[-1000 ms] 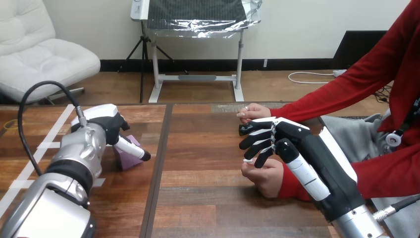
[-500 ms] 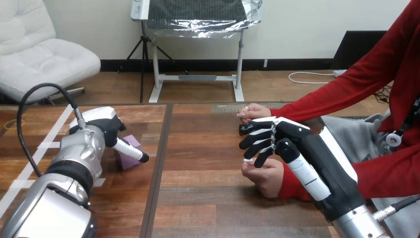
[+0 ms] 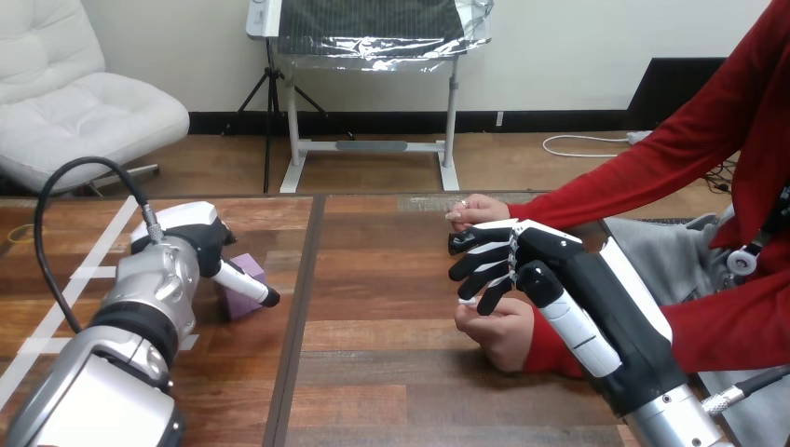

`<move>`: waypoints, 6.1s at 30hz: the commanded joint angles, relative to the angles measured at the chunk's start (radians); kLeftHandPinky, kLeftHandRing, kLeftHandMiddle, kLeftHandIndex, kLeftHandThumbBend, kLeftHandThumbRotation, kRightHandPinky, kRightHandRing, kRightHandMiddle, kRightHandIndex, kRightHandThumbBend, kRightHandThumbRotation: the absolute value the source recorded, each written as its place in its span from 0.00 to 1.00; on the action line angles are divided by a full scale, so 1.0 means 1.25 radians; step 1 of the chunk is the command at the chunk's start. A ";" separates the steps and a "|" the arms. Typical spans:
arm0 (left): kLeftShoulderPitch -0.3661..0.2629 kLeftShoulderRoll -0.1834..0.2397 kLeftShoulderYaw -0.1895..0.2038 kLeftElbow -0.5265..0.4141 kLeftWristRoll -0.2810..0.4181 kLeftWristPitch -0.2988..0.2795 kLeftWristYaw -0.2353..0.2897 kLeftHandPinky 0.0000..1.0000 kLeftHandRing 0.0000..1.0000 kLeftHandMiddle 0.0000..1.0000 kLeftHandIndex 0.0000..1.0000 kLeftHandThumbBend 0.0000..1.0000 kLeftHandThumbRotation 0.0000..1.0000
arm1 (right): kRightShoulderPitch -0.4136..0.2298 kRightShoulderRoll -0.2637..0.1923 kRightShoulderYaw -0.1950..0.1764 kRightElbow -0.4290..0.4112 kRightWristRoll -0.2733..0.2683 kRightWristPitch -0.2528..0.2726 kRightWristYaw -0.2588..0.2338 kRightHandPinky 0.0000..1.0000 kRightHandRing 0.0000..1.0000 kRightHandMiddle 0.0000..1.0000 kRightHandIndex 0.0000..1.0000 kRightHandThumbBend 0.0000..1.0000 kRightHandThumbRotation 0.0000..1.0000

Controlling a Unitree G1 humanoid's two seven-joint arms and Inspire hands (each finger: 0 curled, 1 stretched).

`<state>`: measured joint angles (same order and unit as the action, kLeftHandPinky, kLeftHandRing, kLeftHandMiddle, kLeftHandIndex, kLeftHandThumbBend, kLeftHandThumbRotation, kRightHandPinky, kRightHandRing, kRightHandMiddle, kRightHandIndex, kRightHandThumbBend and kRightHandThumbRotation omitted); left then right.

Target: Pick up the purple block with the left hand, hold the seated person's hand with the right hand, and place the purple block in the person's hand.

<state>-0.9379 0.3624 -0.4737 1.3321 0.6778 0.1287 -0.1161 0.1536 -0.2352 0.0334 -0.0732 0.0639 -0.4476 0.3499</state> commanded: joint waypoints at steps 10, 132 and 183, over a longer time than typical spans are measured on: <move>-0.056 -0.015 -0.028 0.000 0.017 0.013 0.023 0.99 0.98 0.96 0.93 0.87 0.44 | -0.023 0.001 -0.002 -0.057 0.014 0.002 -0.001 0.43 0.55 0.60 0.66 0.82 0.97; -0.040 -0.030 0.006 0.000 -0.040 0.057 0.075 0.20 0.30 0.41 0.68 0.66 0.00 | -0.003 -0.001 -0.001 -0.112 0.015 0.025 -0.001 0.44 0.55 0.60 0.65 0.84 0.99; -0.056 -0.045 -0.056 0.008 0.014 0.095 0.015 0.64 0.79 0.82 0.76 0.80 0.38 | -0.006 -0.001 -0.004 -0.105 0.013 0.021 -0.004 0.44 0.55 0.60 0.65 0.84 0.96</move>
<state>-0.9385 0.3011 -0.5357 1.3481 0.6823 0.2426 -0.0962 0.1822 -0.2389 0.0334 -0.1598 0.0753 -0.4160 0.3537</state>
